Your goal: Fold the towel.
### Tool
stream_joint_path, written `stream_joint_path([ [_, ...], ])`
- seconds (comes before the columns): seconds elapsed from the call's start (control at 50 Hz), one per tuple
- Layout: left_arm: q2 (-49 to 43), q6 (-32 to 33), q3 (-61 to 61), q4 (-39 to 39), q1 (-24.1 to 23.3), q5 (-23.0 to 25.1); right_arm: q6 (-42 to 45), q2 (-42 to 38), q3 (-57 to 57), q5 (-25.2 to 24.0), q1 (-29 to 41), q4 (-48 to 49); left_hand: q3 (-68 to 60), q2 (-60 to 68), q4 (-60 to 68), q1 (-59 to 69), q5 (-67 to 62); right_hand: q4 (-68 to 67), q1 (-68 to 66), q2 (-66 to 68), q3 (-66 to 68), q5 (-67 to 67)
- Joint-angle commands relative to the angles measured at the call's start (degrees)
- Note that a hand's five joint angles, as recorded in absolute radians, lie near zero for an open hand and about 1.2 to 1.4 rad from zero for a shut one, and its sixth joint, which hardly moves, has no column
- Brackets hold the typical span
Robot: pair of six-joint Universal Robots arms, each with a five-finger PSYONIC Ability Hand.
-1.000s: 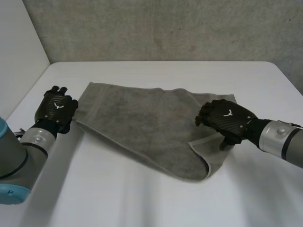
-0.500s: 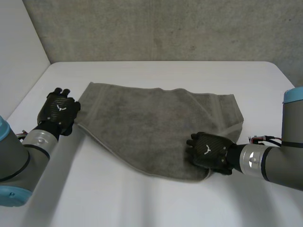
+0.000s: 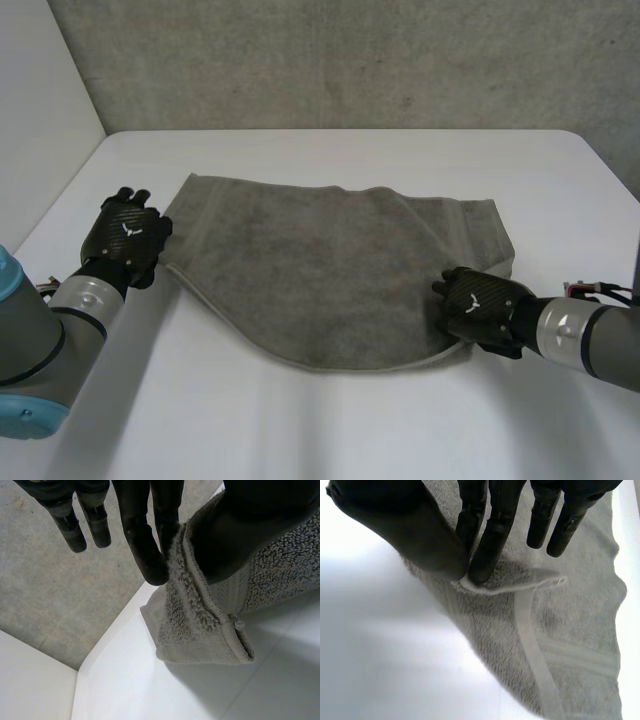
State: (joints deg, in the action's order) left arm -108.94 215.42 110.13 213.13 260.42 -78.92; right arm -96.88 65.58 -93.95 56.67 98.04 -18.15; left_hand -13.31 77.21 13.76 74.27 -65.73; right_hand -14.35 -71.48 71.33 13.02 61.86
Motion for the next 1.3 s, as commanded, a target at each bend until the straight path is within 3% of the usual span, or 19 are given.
stream_joint_path([
  [0.02,-0.04,0.0,0.0,0.0,-0.09,0.0,-2.07,1.4,-4.04,-3.05,-1.45,3.55,3.31,2.79,-3.76,5.73,-4.27,4.35,31.18,-31.03,-3.02,-31.56],
  [0.08,-0.04,0.0,0.0,0.0,-0.17,0.0,-4.09,1.22,-5.1,-5.07,-1.36,6.28,3.31,2.79,-3.76,5.73,-4.27,4.35,39.17,-39.01,-3.02,-39.54],
  [0.42,-0.39,0.0,0.09,-0.09,-0.44,-0.09,-5.86,-0.71,-5.37,-7.71,-1.27,8.13,3.31,2.79,-3.76,5.73,-4.27,4.35,35.33,-35.17,-3.02,-35.7],
  [0.54,-0.3,0.0,0.09,-0.09,-0.44,-0.09,-5.69,-1.5,-4.66,-7.71,-1.36,8.22,3.31,2.79,-3.76,5.73,-4.27,4.35,16.49,-16.33,-3.02,-16.86],
  [0.56,-0.3,0.0,0.09,-0.09,-0.44,-0.09,-5.69,-1.5,-4.32,-7.71,-1.53,8.05,3.31,2.79,-3.76,5.73,-4.27,4.35,2.66,-2.51,-3.02,-3.04],
  [0.58,-0.3,0.0,0.09,-0.09,-0.52,-0.09,-5.69,-1.5,-4.31,-7.71,-1.54,8.05,3.31,2.79,-3.76,5.73,-4.27,4.35,2.53,-2.37,-3.02,-2.9],
  [0.6,-0.3,0.0,0.09,-0.09,-0.53,-0.09,-5.77,-1.42,-3.79,-7.63,-1.62,7.61,3.31,2.79,-3.76,5.73,-4.27,4.35,-8.41,8.56,-3.02,8.03],
  [0.66,-0.22,0.0,0.09,-0.26,-0.88,-0.09,-7.17,-0.11,-2.74,-7.54,-1.98,6.82,3.31,2.79,-3.76,5.73,-4.27,4.35,-8.52,8.67,-3.02,8.14],
  [0.74,0.22,0.0,0.09,-2.54,-1.14,-0.09,-17.73,3.95,-1.24,-7.63,-2.77,6.2,3.31,2.79,-3.76,5.73,-4.27,4.35,-8.52,8.67,-3.02,8.14],
  [0.76,0.22,0.0,0.09,-2.55,-1.14,-0.09,-29.3,8.12,-0.54,-7.71,-5.46,6.37,3.31,2.79,-3.76,5.73,-4.27,4.35,-8.52,8.67,-3.02,8.14],
  [0.78,0.83,-0.09,0.09,-4.29,-1.23,-0.09,-29.42,8.16,-0.53,-7.71,-5.49,6.38,3.31,2.79,-3.76,5.73,-4.27,4.35,-8.52,8.67,-3.02,8.14],
  [0.82,1.98,-0.18,0.26,-5.89,-1.49,-0.09,-45.6,13.5,-1.06,-7.36,-9.26,7.08,3.31,2.79,-3.76,5.73,-4.27,4.35,-8.52,8.67,-3.02,8.14],
  [0.88,5.22,-0.18,1.31,-9.39,-1.93,0.26,-52.77,15.19,-2.55,-5.79,-11.02,7.34,3.31,2.79,-3.76,5.73,-4.27,4.35,-8.52,8.67,-3.02,8.14],
  [0.94,6.55,-0.18,1.93,-12.81,-1.85,1.66,-52.71,15.02,-3.26,-3.58,-11.82,6.2,3.31,2.79,-3.76,5.73,-4.27,4.35,-8.52,8.67,-3.02,8.14],
  [0.98,6.64,-0.26,1.85,-14.5,-1.58,2.37,-46.25,13.1,-3.44,4.02,-12.6,2.09,3.31,2.79,-3.76,5.73,-4.27,4.35,-8.52,8.67,-3.02,8.14],
  [1.08,5.76,-0.26,-0.25,-19.42,-0.79,3.16,-38.66,8.79,-1.25,9.06,-11.91,-0.56,3.31,2.79,-3.76,5.73,-4.27,4.35,-8.52,8.67,-3.02,8.14],
  [1.22,2.51,-0.7,-6.86,-21.36,-0.79,2.46,-42.76,6.58,4.73,8.9,-11.91,-1.01,3.31,2.79,-3.76,5.73,-4.27,4.35,-8.52,8.67,-3.02,8.14],
  [1.3,2.51,-4.29,-11.06,-22.94,-0.7,2.37,-44.71,7.02,7.1,8.98,-10.77,-0.83,3.31,2.79,-3.76,5.73,-4.27,4.35,-8.52,8.67,-3.02,8.14],
])
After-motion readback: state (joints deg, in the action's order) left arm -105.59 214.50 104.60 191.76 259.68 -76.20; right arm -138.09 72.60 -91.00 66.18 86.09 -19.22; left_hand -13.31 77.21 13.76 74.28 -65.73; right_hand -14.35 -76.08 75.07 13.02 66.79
